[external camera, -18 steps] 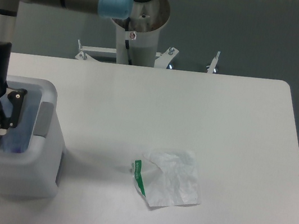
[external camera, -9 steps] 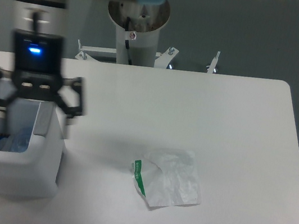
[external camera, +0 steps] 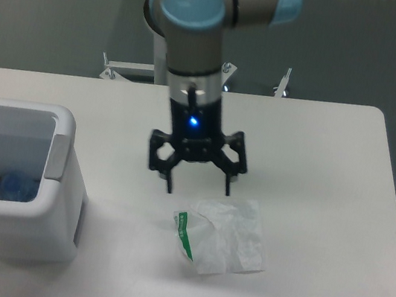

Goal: Place the trash in the trash can
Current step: 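Move the gripper back and lower it onto the plastic bag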

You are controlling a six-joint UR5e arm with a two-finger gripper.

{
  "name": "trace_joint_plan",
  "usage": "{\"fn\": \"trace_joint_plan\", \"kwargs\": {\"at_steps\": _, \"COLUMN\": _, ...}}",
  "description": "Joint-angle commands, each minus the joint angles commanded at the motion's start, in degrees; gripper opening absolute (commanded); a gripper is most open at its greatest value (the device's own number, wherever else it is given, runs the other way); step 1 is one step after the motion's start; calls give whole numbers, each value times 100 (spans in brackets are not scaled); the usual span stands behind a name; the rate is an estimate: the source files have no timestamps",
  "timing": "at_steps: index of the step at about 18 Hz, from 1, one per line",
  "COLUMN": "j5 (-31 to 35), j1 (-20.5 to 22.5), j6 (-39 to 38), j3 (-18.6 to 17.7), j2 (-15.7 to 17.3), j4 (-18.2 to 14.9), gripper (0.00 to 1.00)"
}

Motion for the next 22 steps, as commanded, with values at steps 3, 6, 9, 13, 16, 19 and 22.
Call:
{"fn": "trace_joint_plan", "kwargs": {"at_steps": 3, "j5": 246, "j1": 0, "j6": 1004, "j3": -352, "j2": -175, "j4": 18, "gripper": 100}}
{"fn": "trace_joint_plan", "kwargs": {"at_steps": 6, "j5": 378, "j1": -17, "j6": 1208, "j3": -467, "j2": -430, "j4": 53, "gripper": 100}}
{"fn": "trace_joint_plan", "kwargs": {"at_steps": 9, "j5": 677, "j1": -52, "j6": 1313, "j3": -599, "j2": -685, "j4": 122, "gripper": 100}}
{"fn": "trace_joint_plan", "kwargs": {"at_steps": 13, "j5": 757, "j1": -184, "j6": 1489, "j3": -590, "j2": -1054, "j4": 334, "gripper": 100}}
{"fn": "trace_joint_plan", "kwargs": {"at_steps": 16, "j5": 757, "j1": -359, "j6": 1612, "j3": -555, "j2": -1230, "j4": 360, "gripper": 100}}
{"fn": "trace_joint_plan", "kwargs": {"at_steps": 19, "j5": 757, "j1": -439, "j6": 1613, "j3": -546, "j2": -1441, "j4": 378, "gripper": 100}}
{"fn": "trace_joint_plan", "kwargs": {"at_steps": 22, "j5": 757, "j1": -483, "j6": 1595, "j3": -476, "j2": -1521, "j4": 387, "gripper": 100}}
